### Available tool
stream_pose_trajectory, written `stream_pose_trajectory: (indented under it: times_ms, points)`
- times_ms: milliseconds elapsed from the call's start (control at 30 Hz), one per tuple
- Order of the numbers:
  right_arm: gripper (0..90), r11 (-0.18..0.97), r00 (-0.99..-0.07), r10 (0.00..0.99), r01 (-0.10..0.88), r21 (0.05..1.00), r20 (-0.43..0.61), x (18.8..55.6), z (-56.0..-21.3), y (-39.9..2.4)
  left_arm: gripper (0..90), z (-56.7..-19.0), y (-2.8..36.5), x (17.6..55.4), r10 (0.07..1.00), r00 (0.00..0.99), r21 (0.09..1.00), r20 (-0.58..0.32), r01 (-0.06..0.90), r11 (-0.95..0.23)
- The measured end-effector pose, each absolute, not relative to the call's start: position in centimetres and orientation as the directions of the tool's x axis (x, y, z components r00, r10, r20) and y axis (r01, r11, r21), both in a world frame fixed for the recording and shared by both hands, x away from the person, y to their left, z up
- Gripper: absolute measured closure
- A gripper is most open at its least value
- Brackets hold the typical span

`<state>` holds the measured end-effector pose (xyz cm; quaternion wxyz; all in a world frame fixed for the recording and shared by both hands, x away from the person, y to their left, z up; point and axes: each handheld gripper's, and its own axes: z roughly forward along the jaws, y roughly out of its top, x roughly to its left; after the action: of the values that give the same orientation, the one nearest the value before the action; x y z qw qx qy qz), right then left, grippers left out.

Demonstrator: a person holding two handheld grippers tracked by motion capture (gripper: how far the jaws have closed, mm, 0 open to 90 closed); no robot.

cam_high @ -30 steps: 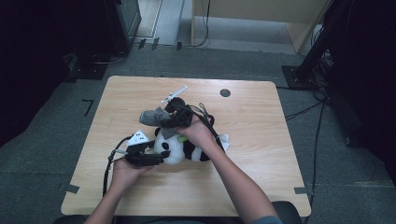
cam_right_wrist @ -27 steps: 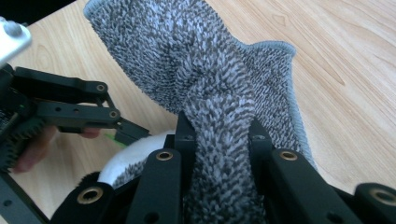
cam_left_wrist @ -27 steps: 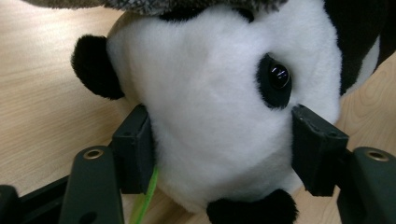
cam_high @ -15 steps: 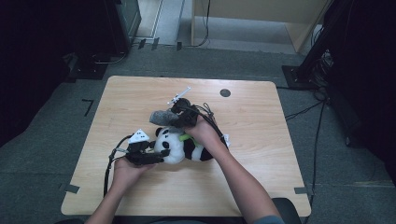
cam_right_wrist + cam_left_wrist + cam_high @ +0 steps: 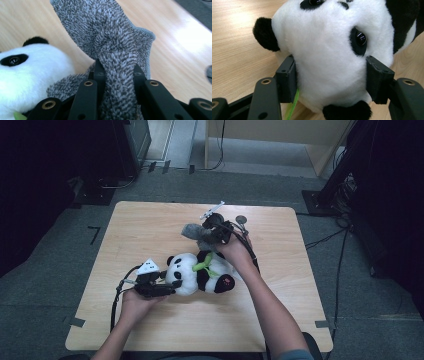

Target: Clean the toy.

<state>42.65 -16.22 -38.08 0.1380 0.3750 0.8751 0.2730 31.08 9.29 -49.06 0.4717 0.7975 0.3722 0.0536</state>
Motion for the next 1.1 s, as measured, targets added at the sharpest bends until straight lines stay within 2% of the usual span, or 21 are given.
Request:
stream_pose_trajectory:
  times_ms: [200,333,400,500,633,733,800,1033,1100]
  points:
    - [74.9,0.535,-0.697,0.717,0.536,0.653,-0.015,41.8,-35.7,-15.8,35.5,-49.1,9.3,31.1,0.646,0.714,0.796,-0.270,0.542,-0.268]
    - [74.7,0.543,-0.771,0.636,0.479,0.690,0.034,40.5,-34.9,-12.3,35.4,-49.1,9.3,31.1,0.646,0.714,0.796,-0.270,0.543,-0.266]
    - [74.8,0.549,-0.786,0.617,0.471,0.691,0.046,40.3,-35.0,-11.4,35.4,-49.1,9.3,31.1,0.647,0.714,0.797,-0.269,0.542,-0.267]
    - [74.7,0.606,-0.835,0.546,0.451,0.655,0.069,39.6,-36.7,-7.8,35.4,-49.1,9.2,31.0,0.649,0.715,0.799,-0.261,0.537,-0.271]
    - [74.8,0.643,-0.847,0.515,0.483,0.594,0.132,39.4,-39.3,-6.2,35.4,-49.1,9.2,31.0,0.651,0.712,0.798,-0.265,0.540,-0.266]
    - [74.5,0.668,-0.849,0.505,0.497,0.553,0.154,39.4,-40.8,-6.1,35.5,-49.1,9.2,31.0,0.655,0.705,0.789,-0.271,0.552,-0.268]
    - [74.3,0.646,-0.847,0.505,0.500,0.577,0.168,39.6,-41.1,-7.0,36.2,-48.9,9.1,31.1,0.659,0.699,0.782,-0.278,0.563,-0.267]
    - [74.6,0.648,-0.814,0.578,0.502,0.573,0.060,40.3,-40.9,-9.1,37.4,-48.8,9.1,31.3,0.661,0.693,0.773,-0.289,0.576,-0.267]
    - [74.6,0.630,-0.791,0.609,0.529,0.569,0.061,40.8,-41.0,-10.2,37.4,-48.8,9.1,31.3,0.662,0.692,0.773,-0.289,0.577,-0.266]
